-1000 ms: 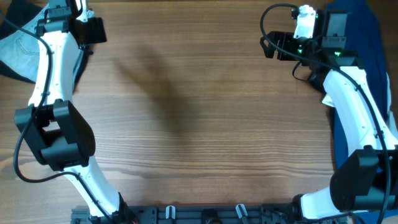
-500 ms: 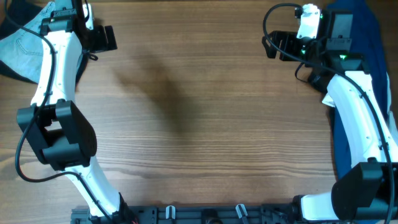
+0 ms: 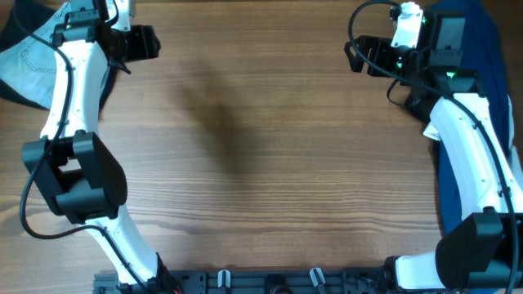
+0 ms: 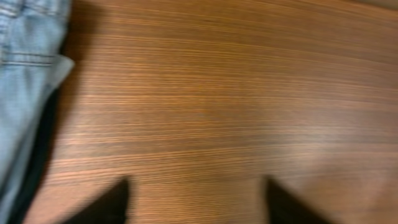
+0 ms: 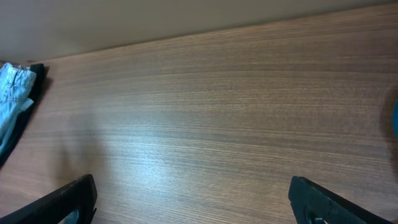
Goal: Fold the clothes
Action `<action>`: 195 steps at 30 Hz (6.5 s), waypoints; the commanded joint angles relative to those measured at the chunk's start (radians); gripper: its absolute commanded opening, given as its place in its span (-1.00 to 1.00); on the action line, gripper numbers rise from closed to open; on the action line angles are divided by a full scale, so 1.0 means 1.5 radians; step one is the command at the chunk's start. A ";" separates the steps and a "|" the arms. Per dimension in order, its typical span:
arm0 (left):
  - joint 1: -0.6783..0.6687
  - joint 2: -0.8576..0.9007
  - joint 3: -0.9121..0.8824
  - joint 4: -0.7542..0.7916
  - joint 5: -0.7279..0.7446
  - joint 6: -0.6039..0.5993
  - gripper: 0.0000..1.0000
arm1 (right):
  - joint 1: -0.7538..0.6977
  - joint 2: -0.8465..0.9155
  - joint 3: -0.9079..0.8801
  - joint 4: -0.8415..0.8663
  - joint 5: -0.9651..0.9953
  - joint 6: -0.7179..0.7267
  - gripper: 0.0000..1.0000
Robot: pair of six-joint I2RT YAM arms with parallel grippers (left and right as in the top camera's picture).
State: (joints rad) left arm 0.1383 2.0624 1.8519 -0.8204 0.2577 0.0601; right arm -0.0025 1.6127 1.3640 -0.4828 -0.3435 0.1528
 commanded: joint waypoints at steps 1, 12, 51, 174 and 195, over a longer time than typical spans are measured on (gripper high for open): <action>-0.001 -0.010 0.000 0.001 0.057 0.006 -0.54 | 0.004 -0.010 0.005 0.000 -0.016 0.010 0.96; -0.002 -0.010 0.000 -0.007 0.058 0.006 0.24 | 0.003 -0.012 0.003 0.006 -0.015 0.006 0.74; -0.016 -0.586 0.001 -0.339 0.020 -0.013 1.00 | 0.003 -0.135 0.003 0.047 -0.003 -0.030 0.99; -0.080 -1.369 -1.231 0.509 -0.018 -0.083 0.99 | 0.034 -0.976 -0.851 0.362 0.159 -0.045 0.99; -0.080 -1.369 -1.231 0.509 -0.018 -0.083 1.00 | 0.034 -1.072 -0.906 0.326 0.175 -0.119 0.99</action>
State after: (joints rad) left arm 0.0250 0.0139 0.0116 -0.0536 0.2329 -0.0517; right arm 0.0452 0.0193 0.0063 0.0063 -0.0879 -0.0063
